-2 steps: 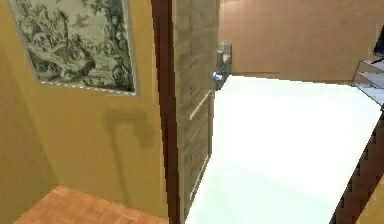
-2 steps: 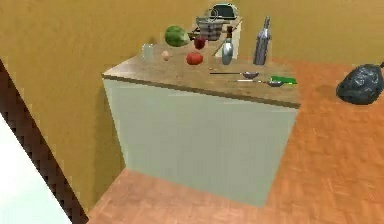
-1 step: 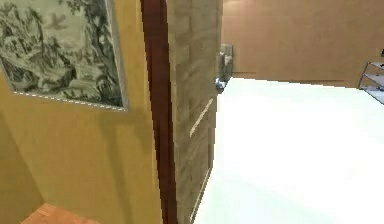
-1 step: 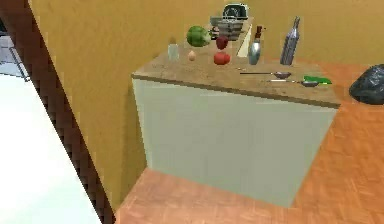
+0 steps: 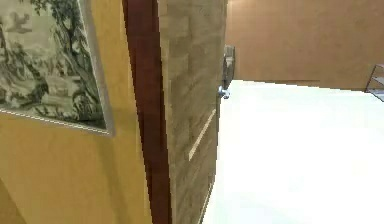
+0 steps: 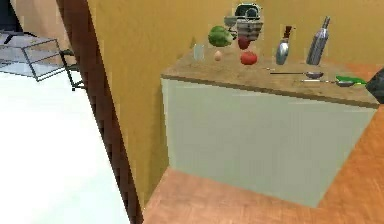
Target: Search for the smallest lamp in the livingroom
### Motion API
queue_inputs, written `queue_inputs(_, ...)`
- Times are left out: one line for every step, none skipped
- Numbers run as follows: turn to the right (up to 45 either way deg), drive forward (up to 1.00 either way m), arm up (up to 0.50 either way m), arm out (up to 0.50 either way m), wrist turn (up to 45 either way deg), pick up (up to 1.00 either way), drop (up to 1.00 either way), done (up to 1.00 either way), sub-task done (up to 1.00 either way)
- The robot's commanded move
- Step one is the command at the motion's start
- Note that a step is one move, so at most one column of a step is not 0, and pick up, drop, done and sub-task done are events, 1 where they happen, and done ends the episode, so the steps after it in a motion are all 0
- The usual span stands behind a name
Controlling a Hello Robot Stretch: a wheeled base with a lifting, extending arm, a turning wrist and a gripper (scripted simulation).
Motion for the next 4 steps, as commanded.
queue_inputs(45.0,0.0,0.0,0.0,0.0,0.0,0.0,0.0,0.0)
queue_inputs(0.0,1.0,0.0,0.0,0.0,0.0,0.0,0.0,0.0)
queue_inputs(33.0,0.0,0.0,0.0,0.0,0.0,0.0,0.0,0.0)
queue_inputs(0.0,1.0,0.0,0.0,0.0,0.0,0.0,0.0,0.0)
